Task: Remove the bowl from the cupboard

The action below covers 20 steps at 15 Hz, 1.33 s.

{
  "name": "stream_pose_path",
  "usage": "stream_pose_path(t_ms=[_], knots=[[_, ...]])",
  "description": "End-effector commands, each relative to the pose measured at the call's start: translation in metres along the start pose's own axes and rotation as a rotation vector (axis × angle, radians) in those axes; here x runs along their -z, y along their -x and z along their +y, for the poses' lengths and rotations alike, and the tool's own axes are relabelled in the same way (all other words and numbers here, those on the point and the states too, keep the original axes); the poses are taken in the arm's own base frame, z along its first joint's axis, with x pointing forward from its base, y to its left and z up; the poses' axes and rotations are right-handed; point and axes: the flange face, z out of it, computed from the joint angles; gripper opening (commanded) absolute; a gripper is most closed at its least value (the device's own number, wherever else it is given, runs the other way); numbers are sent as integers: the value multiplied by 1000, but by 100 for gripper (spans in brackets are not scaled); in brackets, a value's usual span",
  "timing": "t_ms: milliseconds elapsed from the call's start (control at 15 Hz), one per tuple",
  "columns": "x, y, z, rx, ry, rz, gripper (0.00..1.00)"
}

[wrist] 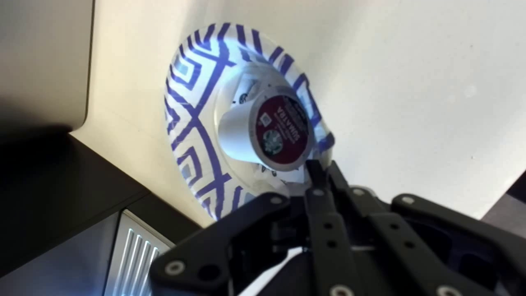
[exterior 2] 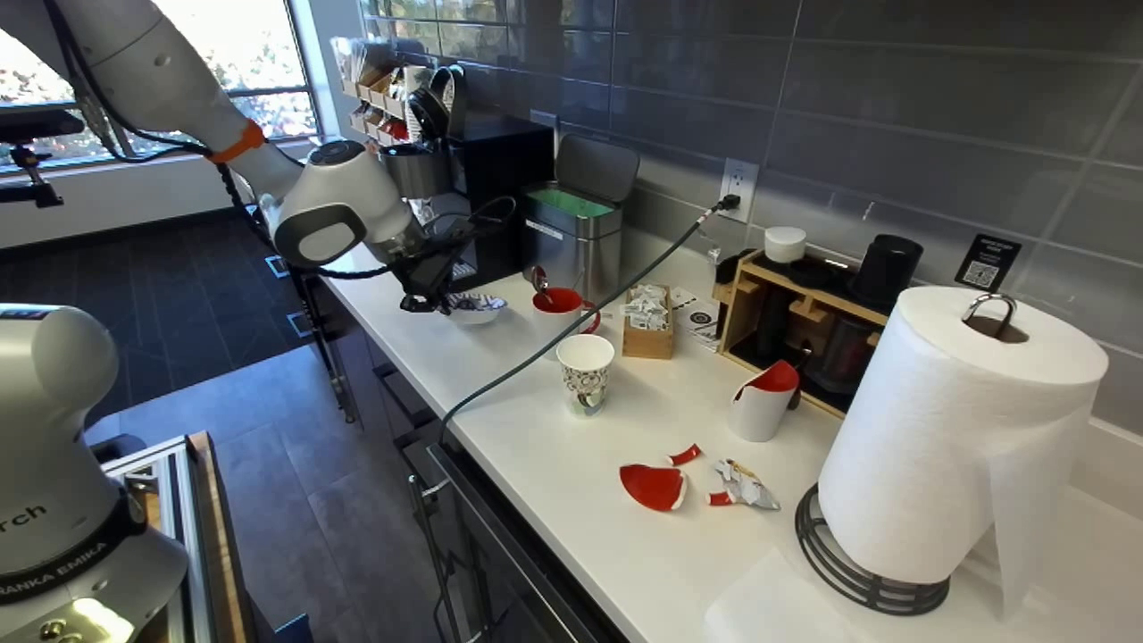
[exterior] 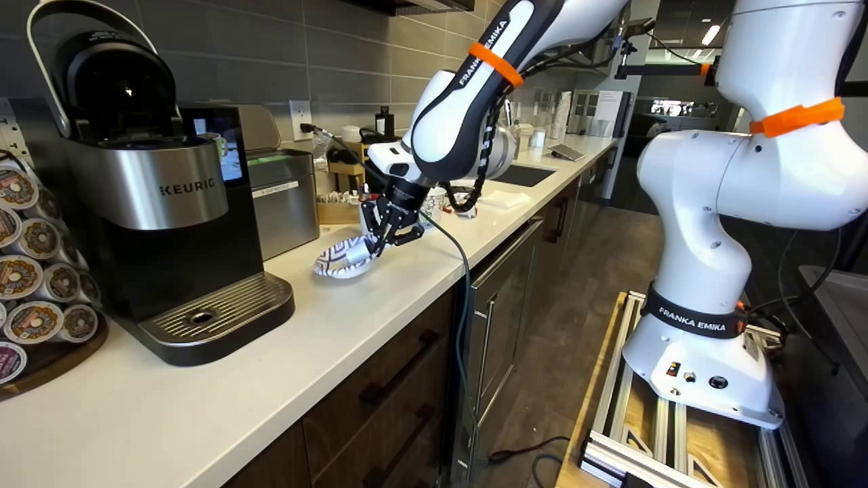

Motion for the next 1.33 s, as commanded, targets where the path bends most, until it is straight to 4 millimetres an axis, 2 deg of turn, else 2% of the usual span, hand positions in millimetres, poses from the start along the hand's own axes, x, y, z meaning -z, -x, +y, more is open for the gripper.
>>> stream_pose_path(t_ms=[0,333,467,600,733,800,933,1000,1133,1200,1267], knots=[[-17,4,7,7,-40,1,36],[-35,25,9,-2,-78,-1,73],[-24,31,10,16,-73,40,88],[4,27,8,105,-20,102,100],[22,20,1,204,8,129,100],[39,16,-2,263,12,120,100],[37,12,-22,353,-55,162,100],[44,14,-32,403,-76,161,100],[66,20,-41,463,-27,153,100],[42,18,-23,414,-60,132,100],[49,20,-26,413,-48,136,100]])
